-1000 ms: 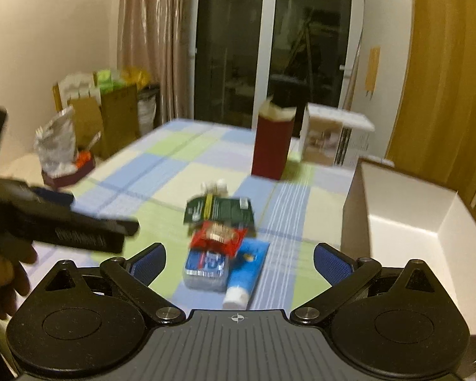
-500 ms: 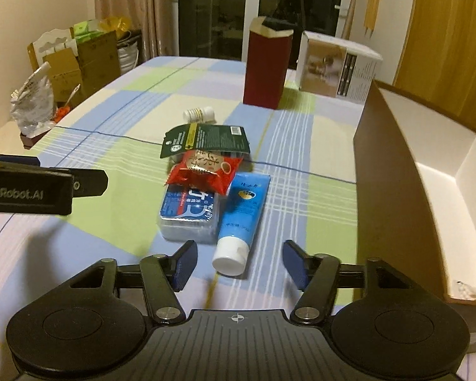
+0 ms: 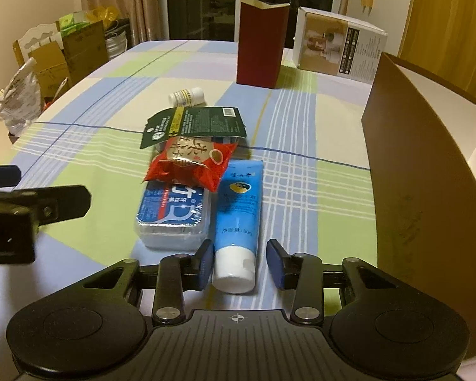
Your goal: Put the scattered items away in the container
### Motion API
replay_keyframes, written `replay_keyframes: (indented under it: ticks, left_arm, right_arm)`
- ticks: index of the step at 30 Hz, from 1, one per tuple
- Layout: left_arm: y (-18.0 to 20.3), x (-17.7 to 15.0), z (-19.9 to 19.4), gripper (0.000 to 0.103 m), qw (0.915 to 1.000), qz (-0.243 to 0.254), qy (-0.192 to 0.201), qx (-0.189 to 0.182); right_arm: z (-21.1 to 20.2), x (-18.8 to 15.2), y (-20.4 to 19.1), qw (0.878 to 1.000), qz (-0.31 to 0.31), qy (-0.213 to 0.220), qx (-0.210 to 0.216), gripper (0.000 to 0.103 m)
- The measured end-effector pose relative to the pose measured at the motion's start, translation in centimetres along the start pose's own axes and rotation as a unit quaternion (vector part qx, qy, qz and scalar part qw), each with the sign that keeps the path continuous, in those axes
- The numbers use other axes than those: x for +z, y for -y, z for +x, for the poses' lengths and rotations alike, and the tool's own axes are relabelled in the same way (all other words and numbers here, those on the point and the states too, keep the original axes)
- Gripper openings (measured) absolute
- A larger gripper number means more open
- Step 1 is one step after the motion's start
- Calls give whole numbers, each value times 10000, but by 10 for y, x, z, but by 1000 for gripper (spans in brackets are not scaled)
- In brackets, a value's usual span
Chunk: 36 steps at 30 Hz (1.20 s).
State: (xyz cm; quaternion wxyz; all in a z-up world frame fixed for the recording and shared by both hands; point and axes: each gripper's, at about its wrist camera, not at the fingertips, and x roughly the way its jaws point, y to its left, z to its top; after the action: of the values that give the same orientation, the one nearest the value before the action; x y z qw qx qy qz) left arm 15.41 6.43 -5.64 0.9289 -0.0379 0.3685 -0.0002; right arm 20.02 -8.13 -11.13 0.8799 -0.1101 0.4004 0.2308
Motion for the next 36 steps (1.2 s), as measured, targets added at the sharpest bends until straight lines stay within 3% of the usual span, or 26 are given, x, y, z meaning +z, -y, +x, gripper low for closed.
replay_keyframes:
  ticks: [4, 5, 6, 22, 25, 31, 36]
  left_arm:
    - [2, 0, 1, 101, 10000, 10, 2, -7]
    - [2, 0, 2, 101, 10000, 17, 7, -14]
    - [3, 0, 2, 101, 10000, 29, 12, -20]
    - [40, 13, 36, 100, 9975, 317, 10, -633]
    - [49, 16, 50, 96, 9965, 309, -136, -771]
    - [62, 13, 72, 87, 9955, 494, -401, -704]
    - [64, 10, 76, 71, 9943, 589, -478, -749]
  right_arm:
    - [7, 2, 2, 10000, 16, -14, 4, 42]
    - [7, 2, 3, 10000, 12, -23, 8, 34]
    - [7, 2, 4, 10000, 7, -36, 3, 32]
    - [-25, -26, 19, 9995, 273, -122, -133, 32]
    - [-27, -28, 21, 9993, 320, -125, -132, 32]
    - [-28, -31, 24, 9993, 330, -119, -155, 32]
    - [-28, -31, 25, 9993, 315, -112, -148, 32]
